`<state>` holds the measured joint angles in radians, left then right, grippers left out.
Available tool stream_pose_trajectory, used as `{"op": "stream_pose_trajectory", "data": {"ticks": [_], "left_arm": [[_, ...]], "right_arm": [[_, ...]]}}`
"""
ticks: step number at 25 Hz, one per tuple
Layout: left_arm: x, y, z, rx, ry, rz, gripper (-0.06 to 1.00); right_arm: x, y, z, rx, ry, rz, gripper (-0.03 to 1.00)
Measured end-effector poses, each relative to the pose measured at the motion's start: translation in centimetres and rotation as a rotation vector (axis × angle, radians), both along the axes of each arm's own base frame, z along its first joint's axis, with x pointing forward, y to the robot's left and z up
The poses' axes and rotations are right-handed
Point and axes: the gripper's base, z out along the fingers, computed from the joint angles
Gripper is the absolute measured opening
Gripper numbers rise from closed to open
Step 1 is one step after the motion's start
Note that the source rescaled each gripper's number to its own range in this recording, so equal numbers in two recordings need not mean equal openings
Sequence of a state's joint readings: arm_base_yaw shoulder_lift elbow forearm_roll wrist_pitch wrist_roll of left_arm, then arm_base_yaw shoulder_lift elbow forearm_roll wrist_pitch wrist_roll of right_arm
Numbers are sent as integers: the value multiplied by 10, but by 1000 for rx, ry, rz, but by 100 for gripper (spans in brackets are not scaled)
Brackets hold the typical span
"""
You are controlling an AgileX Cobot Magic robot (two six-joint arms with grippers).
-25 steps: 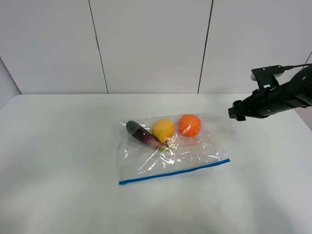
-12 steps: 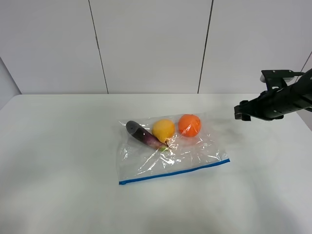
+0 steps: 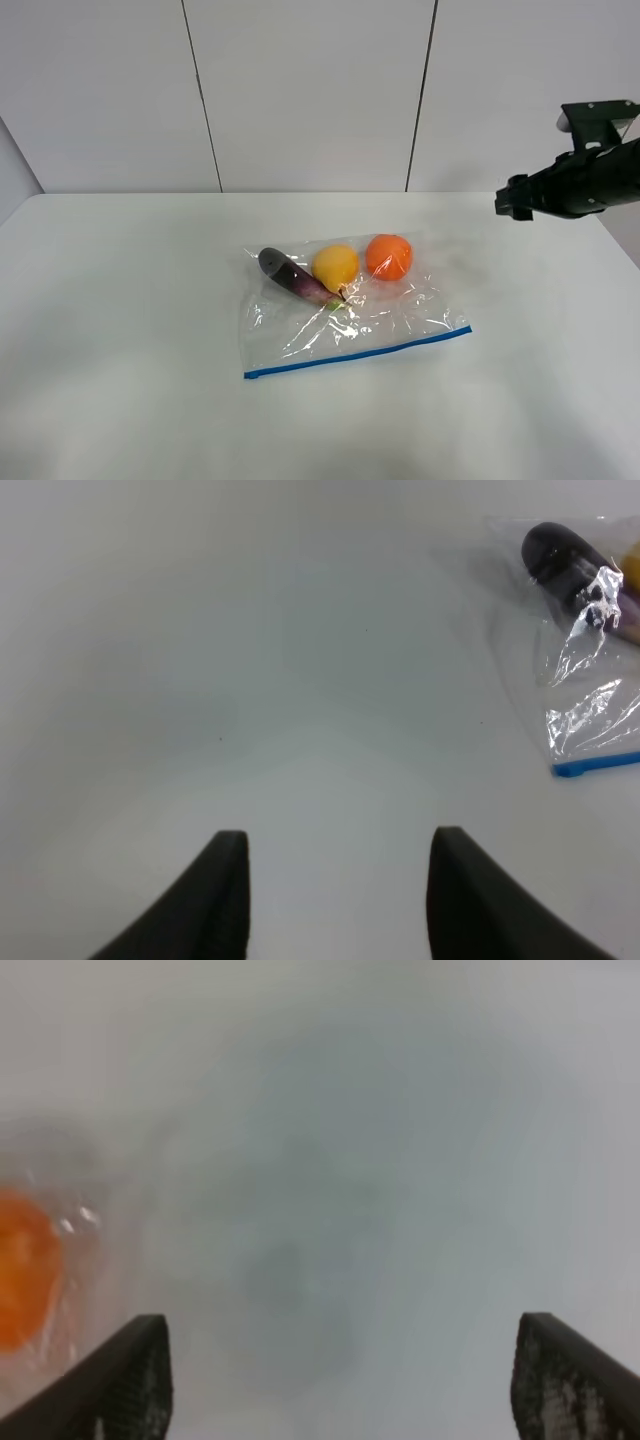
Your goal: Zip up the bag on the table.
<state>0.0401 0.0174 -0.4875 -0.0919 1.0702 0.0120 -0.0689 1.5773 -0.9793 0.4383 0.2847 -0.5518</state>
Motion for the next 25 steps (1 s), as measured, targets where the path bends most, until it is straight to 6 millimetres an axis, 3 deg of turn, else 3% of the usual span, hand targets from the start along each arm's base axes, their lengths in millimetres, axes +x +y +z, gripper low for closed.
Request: {"op": "stream_pose_trajectory", "data": {"ticks": [9,20,25], "left_arm": [[0,0,0,0,0,0,87],[0,0,0,0,0,0,87],[0,0,0,0,0,0,87]], "right_arm": [[-34,5,55,-12,-95,49,100],[-79,11,98,-24,-150,93,100],[-93,7,103,-29,-167,64,100]]}}
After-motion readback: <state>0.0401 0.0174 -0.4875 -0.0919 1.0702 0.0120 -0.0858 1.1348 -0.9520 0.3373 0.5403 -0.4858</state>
